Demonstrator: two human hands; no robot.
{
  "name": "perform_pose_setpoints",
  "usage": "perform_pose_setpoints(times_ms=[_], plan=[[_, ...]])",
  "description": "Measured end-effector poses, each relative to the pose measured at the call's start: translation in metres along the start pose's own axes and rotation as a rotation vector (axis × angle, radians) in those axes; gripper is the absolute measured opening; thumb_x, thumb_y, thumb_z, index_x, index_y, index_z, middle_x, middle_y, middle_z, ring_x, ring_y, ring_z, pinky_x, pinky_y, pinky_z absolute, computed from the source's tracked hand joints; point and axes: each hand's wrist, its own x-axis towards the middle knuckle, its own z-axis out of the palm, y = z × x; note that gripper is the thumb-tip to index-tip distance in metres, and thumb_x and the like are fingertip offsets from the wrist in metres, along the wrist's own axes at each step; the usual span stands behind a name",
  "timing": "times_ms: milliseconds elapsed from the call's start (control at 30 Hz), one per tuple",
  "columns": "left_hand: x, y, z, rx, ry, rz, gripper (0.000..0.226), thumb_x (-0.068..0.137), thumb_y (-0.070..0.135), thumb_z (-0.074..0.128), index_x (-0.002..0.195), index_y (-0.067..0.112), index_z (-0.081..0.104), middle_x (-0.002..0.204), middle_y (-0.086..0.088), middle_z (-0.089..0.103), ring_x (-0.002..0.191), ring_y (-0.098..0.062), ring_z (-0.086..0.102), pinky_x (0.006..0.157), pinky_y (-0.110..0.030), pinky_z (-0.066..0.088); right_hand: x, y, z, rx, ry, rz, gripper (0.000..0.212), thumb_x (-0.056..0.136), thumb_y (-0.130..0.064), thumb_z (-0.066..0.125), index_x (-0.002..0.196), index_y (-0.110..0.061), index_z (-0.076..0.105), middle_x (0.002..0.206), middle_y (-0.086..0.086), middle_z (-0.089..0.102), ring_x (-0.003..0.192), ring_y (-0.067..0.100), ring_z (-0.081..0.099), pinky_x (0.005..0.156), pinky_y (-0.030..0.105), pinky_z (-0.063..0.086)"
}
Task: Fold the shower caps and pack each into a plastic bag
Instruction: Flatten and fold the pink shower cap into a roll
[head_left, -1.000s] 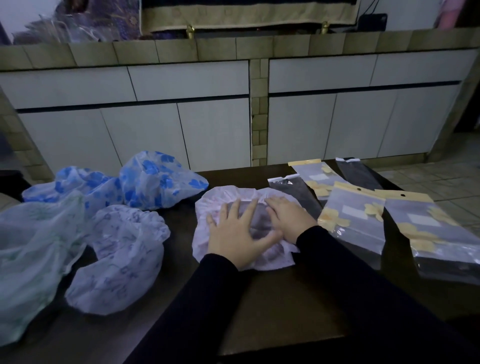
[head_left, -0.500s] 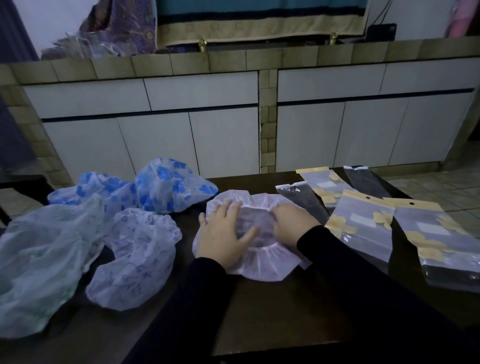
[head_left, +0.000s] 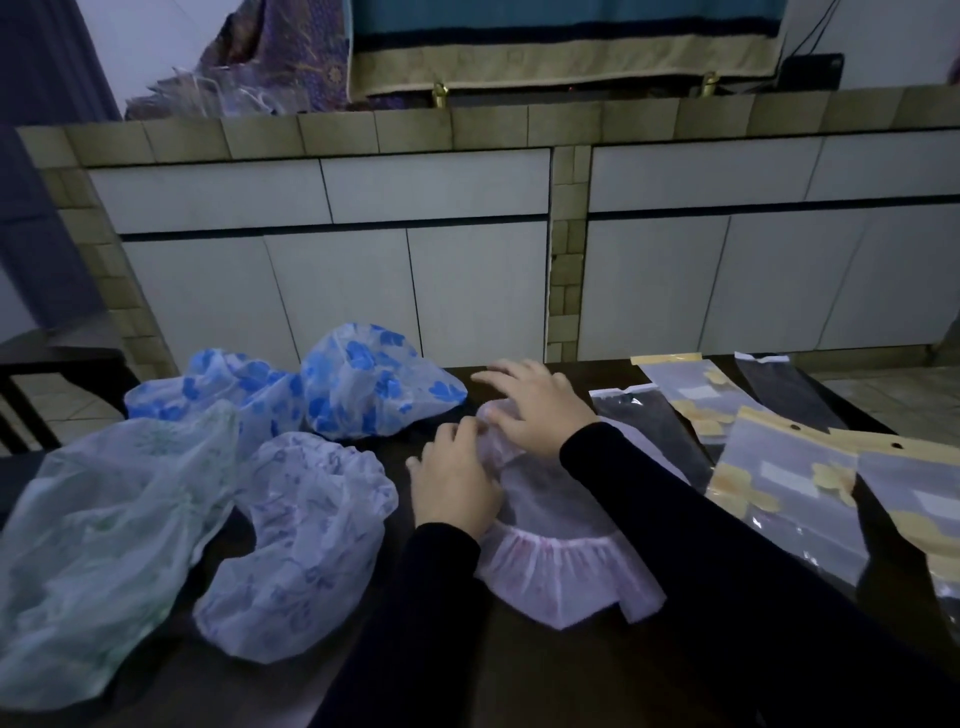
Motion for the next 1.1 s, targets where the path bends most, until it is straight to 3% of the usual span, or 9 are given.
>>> perform_pose_setpoints(times_ms=[100, 200, 400, 533, 633, 767, 867, 967, 1100], plan=[[0.002, -0.001, -0.002, -0.144, 0.018, 0.050, 0.039, 0.086, 0.025, 0.059, 0.124, 0.027, 0.049, 0.126, 0.003, 0.048, 0.112, -0.015, 0.051, 0.101, -0.045, 0.040, 0.002, 0.008, 0.000, 0.028, -0.082, 0.022, 0.030, 0.098, -0.040, 0.040, 0.123, -0.033, 0.055, 0.124, -0.007, 0.058, 0.120, 0.015, 0.045, 0.103, 0.042, 0.027], [0.005, -0.002, -0.003, -0.339, 0.056, -0.028, 0.022, 0.093, 0.042, 0.051, 0.111, 0.030, 0.055, 0.109, 0.010, 0.052, 0.094, -0.004, 0.052, 0.076, -0.024, 0.043, -0.005, 0.018, 0.007, 0.204, 0.053, 0.088, 0.012, 0.096, -0.034, 0.049, 0.099, -0.029, 0.060, 0.101, -0.012, 0.061, 0.100, 0.012, 0.055, 0.101, 0.043, 0.035], [0.014, -0.003, 0.001, -0.296, 0.024, -0.201, 0.026, 0.095, 0.049, 0.045, 0.096, 0.028, 0.060, 0.085, 0.013, 0.057, 0.072, 0.000, 0.051, 0.062, -0.022, 0.036, -0.016, 0.028, 0.021, 0.473, 0.263, 0.228, 0.007, 0.093, -0.028, 0.053, 0.090, -0.035, 0.056, 0.096, -0.013, 0.058, 0.098, 0.015, 0.055, 0.089, 0.043, 0.050], [0.015, -0.002, 0.000, -0.451, 0.110, -0.197, 0.010, 0.092, 0.036, 0.058, 0.094, 0.028, 0.064, 0.091, 0.012, 0.060, 0.079, 0.002, 0.054, 0.062, -0.015, 0.036, -0.018, 0.034, 0.014, 0.598, 0.238, 0.286, 0.007, 0.092, -0.019, 0.057, 0.094, -0.022, 0.063, 0.090, -0.010, 0.061, 0.090, 0.007, 0.056, 0.085, 0.032, 0.053], [0.013, 0.000, -0.001, -0.483, 0.158, -0.169, 0.006, 0.091, 0.028, 0.061, 0.096, 0.028, 0.063, 0.094, 0.012, 0.060, 0.085, 0.001, 0.056, 0.073, -0.020, 0.046, -0.015, 0.036, 0.015, 0.623, 0.285, 0.421, 0.008, 0.090, -0.018, 0.058, 0.087, -0.019, 0.065, 0.083, -0.008, 0.061, 0.087, 0.012, 0.058, 0.082, 0.036, 0.054], [0.014, -0.001, 0.001, -0.434, 0.096, -0.167, 0.022, 0.089, 0.014, 0.061, 0.106, 0.028, 0.059, 0.104, 0.012, 0.057, 0.094, -0.003, 0.054, 0.080, -0.022, 0.045, -0.011, 0.030, 0.018, 0.531, 0.272, 0.466, 0.009, 0.091, -0.020, 0.055, 0.086, -0.022, 0.063, 0.081, -0.009, 0.060, 0.083, 0.011, 0.057, 0.083, 0.039, 0.054], [0.019, 0.000, 0.004, -0.452, 0.045, -0.179, 0.027, 0.092, 0.028, 0.058, 0.118, 0.029, 0.055, 0.109, 0.011, 0.058, 0.099, -0.005, 0.054, 0.079, -0.022, 0.041, -0.008, 0.022, 0.017, 0.400, 0.145, 0.411, 0.003, 0.087, -0.030, 0.057, 0.089, -0.031, 0.057, 0.091, -0.010, 0.062, 0.089, 0.015, 0.057, 0.088, 0.038, 0.048], [0.029, 0.004, 0.010, -0.330, 0.158, -0.136, 0.024, 0.097, 0.032, 0.048, 0.116, 0.024, 0.060, 0.116, 0.005, 0.055, 0.098, -0.006, 0.045, 0.077, -0.023, 0.036, -0.006, 0.017, 0.018, 0.316, 0.080, 0.452, 0.013, 0.082, -0.031, 0.059, 0.094, -0.034, 0.056, 0.099, -0.009, 0.062, 0.094, 0.017, 0.056, 0.096, 0.038, 0.040], [0.047, 0.008, 0.018, -0.102, 0.229, -0.088, 0.029, 0.097, 0.021, 0.046, 0.119, 0.016, 0.063, 0.147, 0.000, 0.036, 0.118, -0.020, 0.039, 0.087, -0.030, 0.041, -0.005, 0.015, 0.017, 0.285, 0.079, 0.516, 0.024, 0.081, -0.018, 0.056, 0.103, -0.028, 0.059, 0.093, -0.007, 0.055, 0.087, 0.016, 0.044, 0.094, 0.035, 0.034]])
